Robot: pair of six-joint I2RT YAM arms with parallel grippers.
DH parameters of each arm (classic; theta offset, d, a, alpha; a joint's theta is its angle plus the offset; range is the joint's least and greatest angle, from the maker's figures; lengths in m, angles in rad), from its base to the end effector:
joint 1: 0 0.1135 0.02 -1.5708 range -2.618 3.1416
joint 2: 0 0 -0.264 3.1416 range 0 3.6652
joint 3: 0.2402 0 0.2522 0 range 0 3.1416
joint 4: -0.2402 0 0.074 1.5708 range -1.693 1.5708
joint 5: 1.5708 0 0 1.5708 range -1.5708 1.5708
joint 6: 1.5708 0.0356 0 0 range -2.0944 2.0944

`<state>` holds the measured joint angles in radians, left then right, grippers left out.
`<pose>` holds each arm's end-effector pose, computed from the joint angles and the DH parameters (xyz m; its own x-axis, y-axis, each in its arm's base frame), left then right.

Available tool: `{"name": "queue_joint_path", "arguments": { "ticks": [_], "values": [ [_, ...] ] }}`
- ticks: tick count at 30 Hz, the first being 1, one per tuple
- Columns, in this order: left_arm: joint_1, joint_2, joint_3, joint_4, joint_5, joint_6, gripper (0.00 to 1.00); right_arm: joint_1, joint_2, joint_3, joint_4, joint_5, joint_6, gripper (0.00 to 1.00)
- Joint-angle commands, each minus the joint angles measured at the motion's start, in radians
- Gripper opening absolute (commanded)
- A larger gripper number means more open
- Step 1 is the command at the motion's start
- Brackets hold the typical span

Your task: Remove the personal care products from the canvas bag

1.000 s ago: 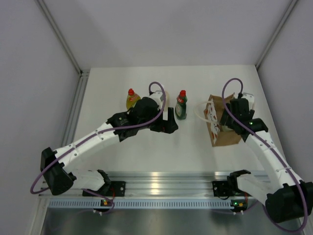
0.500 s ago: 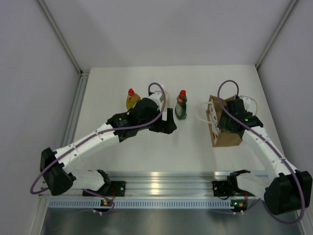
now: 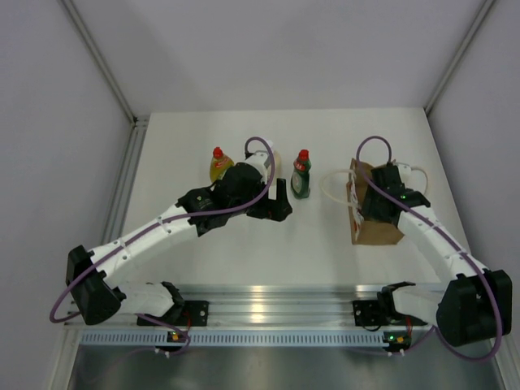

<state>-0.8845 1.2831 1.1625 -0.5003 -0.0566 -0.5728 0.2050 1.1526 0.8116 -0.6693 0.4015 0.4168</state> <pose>0.1819 -0.2189 0.3330 -0.7126 0.0160 -0.7014 0.4248 0.8055 -0.4132 0.2187 0.0313 0.2389 -0.7518 0.2243 -0.6201 0.3504 0.9325 -0.0875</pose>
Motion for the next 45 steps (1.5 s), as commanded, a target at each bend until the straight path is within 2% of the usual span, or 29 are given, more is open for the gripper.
{"name": "queue_joint_path", "arguments": {
  "ticks": [1, 2, 6, 17, 29, 35, 41, 45],
  "values": [
    [-0.001, -0.027, -0.006, 0.034, -0.02, 0.017, 0.98, -0.018, -0.008, 0.011, 0.04, -0.006, 0.008, 0.25],
    [0.001, -0.027, -0.007, 0.034, -0.02, 0.017, 0.98, -0.016, -0.007, 0.021, 0.04, -0.007, 0.004, 0.16],
    [0.001, -0.031, -0.009, 0.034, -0.031, 0.016, 0.98, -0.024, -0.001, 0.093, 0.039, -0.01, -0.033, 0.0],
    [0.002, -0.09, -0.041, 0.032, -0.186, -0.009, 0.98, -0.047, 0.001, 0.238, 0.037, -0.05, -0.11, 0.0],
    [0.004, -0.133, -0.066, 0.031, -0.241, -0.024, 0.98, -0.049, -0.001, 0.406, -0.029, -0.036, -0.167, 0.0],
    [0.004, -0.166, -0.084, 0.019, -0.307, -0.041, 0.98, -0.049, 0.005, 0.538, -0.075, -0.043, -0.185, 0.0],
    [0.009, -0.205, -0.098, -0.001, -0.373, -0.064, 0.98, -0.047, 0.038, 0.688, -0.127, -0.128, -0.199, 0.0],
    [0.016, -0.222, -0.1, -0.015, -0.399, -0.067, 0.98, 0.0, 0.067, 0.797, -0.171, -0.162, -0.207, 0.0]
  ]
}}
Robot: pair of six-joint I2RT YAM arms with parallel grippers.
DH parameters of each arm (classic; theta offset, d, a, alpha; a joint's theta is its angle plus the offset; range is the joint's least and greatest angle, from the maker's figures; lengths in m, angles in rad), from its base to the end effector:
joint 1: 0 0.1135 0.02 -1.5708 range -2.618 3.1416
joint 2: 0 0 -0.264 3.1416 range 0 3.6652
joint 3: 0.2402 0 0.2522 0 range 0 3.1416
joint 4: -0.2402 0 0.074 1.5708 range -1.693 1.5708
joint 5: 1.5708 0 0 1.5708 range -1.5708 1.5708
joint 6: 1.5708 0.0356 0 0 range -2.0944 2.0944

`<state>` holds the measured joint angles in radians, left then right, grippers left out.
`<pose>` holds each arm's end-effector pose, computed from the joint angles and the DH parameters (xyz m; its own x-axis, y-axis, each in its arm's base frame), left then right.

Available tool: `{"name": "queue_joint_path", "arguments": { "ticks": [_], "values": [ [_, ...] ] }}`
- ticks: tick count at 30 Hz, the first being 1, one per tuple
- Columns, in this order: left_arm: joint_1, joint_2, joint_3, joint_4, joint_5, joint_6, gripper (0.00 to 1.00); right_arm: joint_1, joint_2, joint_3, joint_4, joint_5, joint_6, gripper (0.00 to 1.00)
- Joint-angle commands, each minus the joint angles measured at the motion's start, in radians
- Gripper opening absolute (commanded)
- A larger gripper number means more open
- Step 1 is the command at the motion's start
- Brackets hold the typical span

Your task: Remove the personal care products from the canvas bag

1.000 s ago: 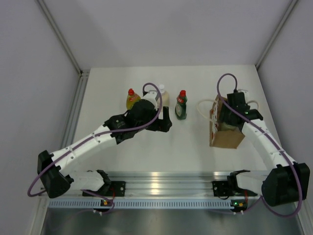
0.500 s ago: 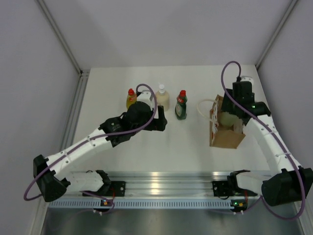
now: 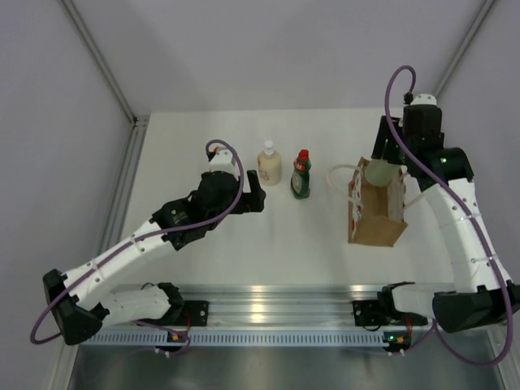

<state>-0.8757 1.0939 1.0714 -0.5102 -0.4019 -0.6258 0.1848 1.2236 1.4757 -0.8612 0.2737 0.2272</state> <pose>0.1625 -0.1731 0.3483 -0.5512 -0.1807 -0.8146 0.2074 0.9159 -0.3436 0.2389 0.0349 0.4190 -0.5387 0.1199 -0.8339 0.1666 0.9854 0.0341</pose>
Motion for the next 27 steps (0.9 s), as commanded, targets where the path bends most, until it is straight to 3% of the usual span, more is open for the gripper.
{"name": "queue_joint_path", "arguments": {
  "ticks": [1, 8, 15, 21, 27],
  "values": [
    [0.007, -0.034, -0.008, -0.008, -0.055, -0.014, 0.98, 0.056, 0.0, 0.152, 0.005, -0.034, -0.017, 0.0],
    [0.012, -0.061, -0.004, -0.037, -0.113, -0.006, 0.98, 0.336, 0.053, 0.27, -0.018, 0.007, 0.015, 0.0],
    [0.015, -0.132, -0.007, -0.119, -0.241, 0.003, 0.98, 0.611, 0.155, 0.255, 0.071, 0.061, 0.054, 0.0],
    [0.015, -0.241, -0.027, -0.169, -0.249, 0.011, 0.98, 0.725, 0.261, 0.21, 0.209, 0.05, 0.047, 0.0],
    [0.015, -0.319, -0.022, -0.231, -0.206, 0.034, 0.98, 0.751, 0.338, 0.086, 0.431, -0.002, 0.018, 0.0]
  ]
}}
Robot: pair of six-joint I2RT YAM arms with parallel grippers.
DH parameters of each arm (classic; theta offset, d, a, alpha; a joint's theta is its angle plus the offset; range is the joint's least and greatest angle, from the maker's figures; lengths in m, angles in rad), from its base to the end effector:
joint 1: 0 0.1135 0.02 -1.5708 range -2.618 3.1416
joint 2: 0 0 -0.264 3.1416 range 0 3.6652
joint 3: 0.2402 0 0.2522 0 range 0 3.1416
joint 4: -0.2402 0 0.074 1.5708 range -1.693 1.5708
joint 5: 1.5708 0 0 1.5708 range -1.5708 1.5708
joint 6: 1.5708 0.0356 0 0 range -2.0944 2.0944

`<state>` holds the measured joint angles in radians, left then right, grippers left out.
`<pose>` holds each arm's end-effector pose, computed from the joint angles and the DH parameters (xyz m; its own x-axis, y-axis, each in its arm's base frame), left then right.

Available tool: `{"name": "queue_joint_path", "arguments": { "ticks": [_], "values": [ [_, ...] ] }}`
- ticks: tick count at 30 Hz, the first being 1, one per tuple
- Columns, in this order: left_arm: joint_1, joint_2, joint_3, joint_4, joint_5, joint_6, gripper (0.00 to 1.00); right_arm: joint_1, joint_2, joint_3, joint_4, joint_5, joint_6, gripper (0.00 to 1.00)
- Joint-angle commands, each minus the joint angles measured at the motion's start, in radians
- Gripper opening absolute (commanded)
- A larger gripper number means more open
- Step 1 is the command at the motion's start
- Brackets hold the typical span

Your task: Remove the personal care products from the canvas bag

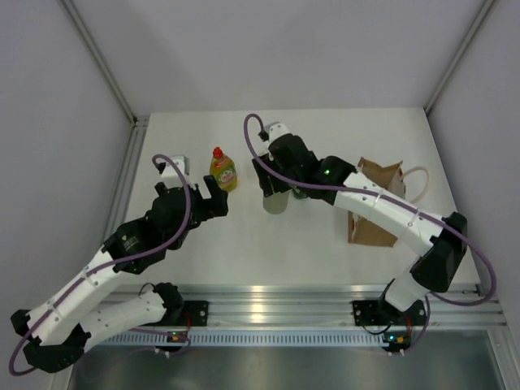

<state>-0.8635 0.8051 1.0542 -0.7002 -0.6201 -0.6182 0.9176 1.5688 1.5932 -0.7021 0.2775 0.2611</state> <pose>0.1147 -0.1023 0.3775 -0.3924 -0.2668 -0.8802 0.0630 0.9470 -0.3151 0.2188 0.2698 0.3756 -0.5318 -0.2864 -0.7970 -0.5142 0.8570 0.0352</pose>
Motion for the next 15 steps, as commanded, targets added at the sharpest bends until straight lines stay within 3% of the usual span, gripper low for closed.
{"name": "queue_joint_path", "arguments": {
  "ticks": [1, 5, 15],
  "values": [
    [0.003, -0.038, -0.003, -0.042, 0.034, 0.05, 0.98, 0.02, -0.003, -0.08, 0.352, -0.018, -0.031, 0.0],
    [0.003, -0.06, -0.005, -0.067, 0.088, 0.087, 0.98, 0.024, 0.068, -0.108, 0.407, 0.003, -0.051, 0.0],
    [0.003, -0.057, -0.088, -0.078, 0.06, 0.114, 0.98, 0.02, 0.166, -0.193, 0.535, 0.045, -0.071, 0.0]
  ]
}}
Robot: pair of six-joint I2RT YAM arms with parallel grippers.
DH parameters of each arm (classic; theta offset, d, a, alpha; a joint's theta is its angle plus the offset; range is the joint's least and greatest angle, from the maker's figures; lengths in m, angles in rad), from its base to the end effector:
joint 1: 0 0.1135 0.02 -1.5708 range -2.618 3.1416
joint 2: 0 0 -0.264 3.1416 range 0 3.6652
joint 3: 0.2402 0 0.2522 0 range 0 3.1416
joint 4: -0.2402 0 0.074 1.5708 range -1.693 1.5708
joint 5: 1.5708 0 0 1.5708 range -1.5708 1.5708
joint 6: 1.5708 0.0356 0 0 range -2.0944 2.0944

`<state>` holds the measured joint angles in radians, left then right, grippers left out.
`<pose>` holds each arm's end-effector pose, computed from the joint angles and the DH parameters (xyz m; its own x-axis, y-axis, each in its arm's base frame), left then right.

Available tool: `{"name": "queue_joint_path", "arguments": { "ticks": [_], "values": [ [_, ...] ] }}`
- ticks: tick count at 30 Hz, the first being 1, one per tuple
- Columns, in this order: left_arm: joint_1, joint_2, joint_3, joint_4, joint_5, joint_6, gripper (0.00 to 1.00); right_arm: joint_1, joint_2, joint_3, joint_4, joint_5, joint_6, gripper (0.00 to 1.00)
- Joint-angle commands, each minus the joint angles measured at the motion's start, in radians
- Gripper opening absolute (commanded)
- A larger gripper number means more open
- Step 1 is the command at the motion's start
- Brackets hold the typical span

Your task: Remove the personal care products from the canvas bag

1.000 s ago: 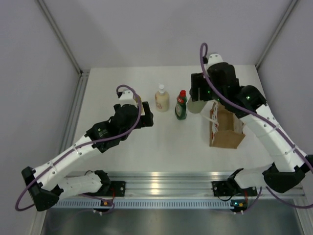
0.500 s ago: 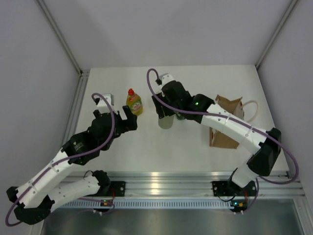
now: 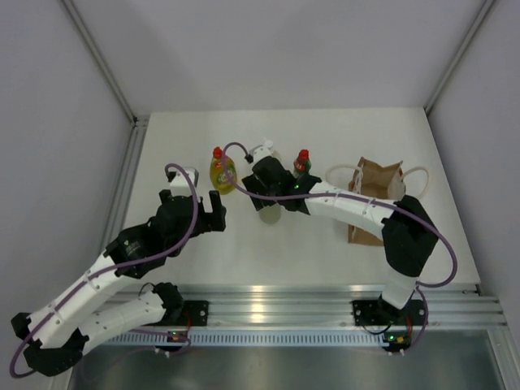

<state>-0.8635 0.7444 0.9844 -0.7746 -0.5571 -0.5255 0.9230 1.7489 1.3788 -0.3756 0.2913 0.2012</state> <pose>0.1047 -0.0936 0.3558 -0.4617 -0.1151 -0.8795 0.1363 0.9705 -0.1986 0.2473 0.3098 0.2673 -0.5284 -0.3810 -0.7587 -0.5418 0.8393 -0.0441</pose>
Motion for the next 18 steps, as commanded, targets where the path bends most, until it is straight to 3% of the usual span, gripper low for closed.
{"name": "queue_joint_path", "arguments": {
  "ticks": [1, 6, 9, 10, 12, 13, 16, 18],
  "values": [
    [0.003, 0.007, -0.021, -0.003, 0.005, 0.021, 0.98, 0.013, -0.009, 0.01, 0.221, 0.028, -0.011, 0.01],
    [0.003, 0.004, -0.021, -0.002, 0.005, 0.018, 0.98, -0.007, 0.001, -0.049, 0.31, -0.037, 0.013, 0.09],
    [0.003, 0.004, -0.024, 0.0, 0.014, 0.016, 0.98, -0.009, 0.014, -0.061, 0.319, -0.043, 0.023, 0.26],
    [0.003, 0.004, -0.024, 0.0, 0.016, 0.016, 0.98, -0.009, 0.015, -0.063, 0.317, -0.044, 0.021, 0.43],
    [0.003, 0.01, -0.023, 0.0, 0.013, 0.016, 0.98, -0.007, 0.014, -0.069, 0.317, -0.044, 0.021, 0.54],
    [0.003, 0.012, -0.023, -0.002, 0.011, 0.016, 0.98, -0.009, 0.014, -0.07, 0.316, -0.041, 0.018, 0.65],
    [0.003, 0.027, -0.021, -0.002, 0.002, 0.01, 0.98, -0.007, -0.011, -0.078, 0.313, -0.047, 0.011, 0.83],
    [0.003, 0.039, -0.018, -0.002, -0.007, 0.005, 0.98, -0.009, -0.043, -0.081, 0.294, -0.038, 0.003, 0.86]
  ]
}}
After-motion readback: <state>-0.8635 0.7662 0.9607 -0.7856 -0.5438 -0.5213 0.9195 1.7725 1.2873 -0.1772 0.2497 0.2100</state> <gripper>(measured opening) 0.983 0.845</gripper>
